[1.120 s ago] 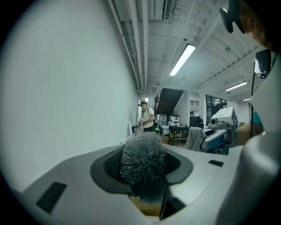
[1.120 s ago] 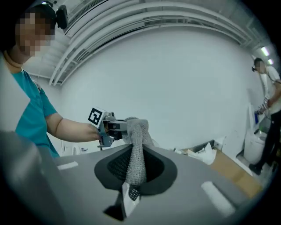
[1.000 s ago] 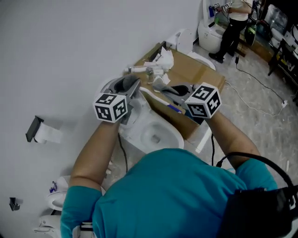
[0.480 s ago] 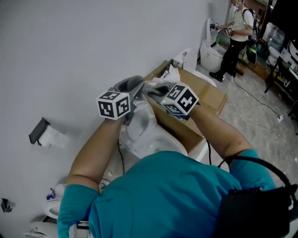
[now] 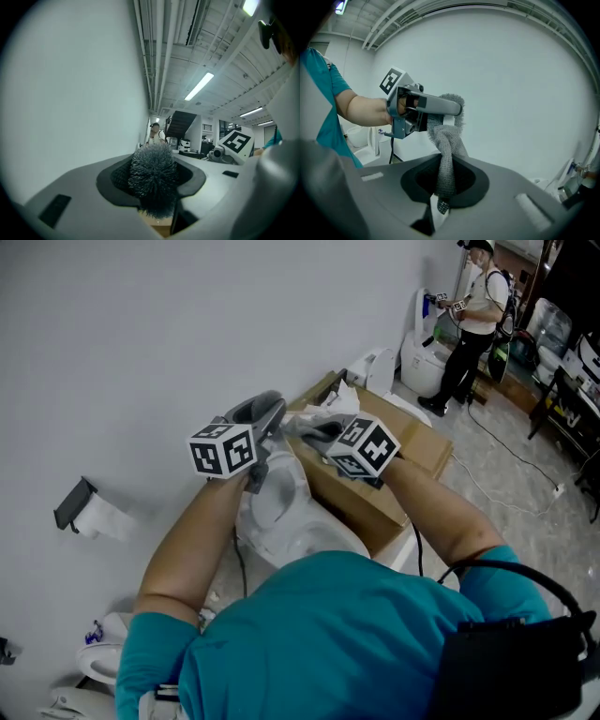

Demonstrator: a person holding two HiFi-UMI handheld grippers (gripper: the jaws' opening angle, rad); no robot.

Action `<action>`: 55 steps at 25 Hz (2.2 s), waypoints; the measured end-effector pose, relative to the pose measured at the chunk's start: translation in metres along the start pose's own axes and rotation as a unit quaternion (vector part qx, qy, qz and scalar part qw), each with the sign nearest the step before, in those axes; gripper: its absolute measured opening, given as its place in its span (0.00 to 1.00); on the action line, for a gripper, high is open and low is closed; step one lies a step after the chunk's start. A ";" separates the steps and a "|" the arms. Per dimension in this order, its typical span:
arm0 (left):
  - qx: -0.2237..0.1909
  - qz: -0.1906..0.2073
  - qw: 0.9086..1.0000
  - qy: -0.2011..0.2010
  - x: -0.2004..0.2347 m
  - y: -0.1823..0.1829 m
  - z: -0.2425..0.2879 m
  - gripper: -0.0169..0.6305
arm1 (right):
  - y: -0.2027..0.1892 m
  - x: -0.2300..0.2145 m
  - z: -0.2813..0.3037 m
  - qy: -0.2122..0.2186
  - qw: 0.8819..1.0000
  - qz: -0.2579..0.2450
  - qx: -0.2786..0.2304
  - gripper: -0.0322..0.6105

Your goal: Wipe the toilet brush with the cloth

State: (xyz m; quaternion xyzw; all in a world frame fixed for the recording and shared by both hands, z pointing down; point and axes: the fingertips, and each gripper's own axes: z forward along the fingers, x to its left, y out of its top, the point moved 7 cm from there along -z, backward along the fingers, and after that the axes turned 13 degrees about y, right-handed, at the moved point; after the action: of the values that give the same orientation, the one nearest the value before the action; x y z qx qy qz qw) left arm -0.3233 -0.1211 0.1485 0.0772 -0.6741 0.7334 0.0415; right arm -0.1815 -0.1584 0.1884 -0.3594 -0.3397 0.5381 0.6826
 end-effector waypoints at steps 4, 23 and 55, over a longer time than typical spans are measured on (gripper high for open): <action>-0.002 0.002 1.000 -0.003 -0.003 0.004 0.003 0.30 | -0.010 -0.006 -0.006 0.000 1.000 0.021 -0.006 0.08; -0.018 -0.026 0.999 -0.006 0.001 0.016 0.003 0.30 | -0.037 -0.018 -0.024 -0.018 0.998 0.058 0.005 0.08; -0.054 -0.062 0.997 0.007 0.031 0.045 -0.008 0.30 | -0.078 -0.029 -0.038 -0.041 0.995 0.079 0.046 0.08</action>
State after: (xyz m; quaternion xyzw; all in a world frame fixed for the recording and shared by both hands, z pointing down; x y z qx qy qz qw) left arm -0.3613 -0.1183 0.1090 0.1115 -0.7061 0.6927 0.0958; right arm -0.1162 -0.2042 0.2336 -0.3309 -0.3123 0.6198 0.6394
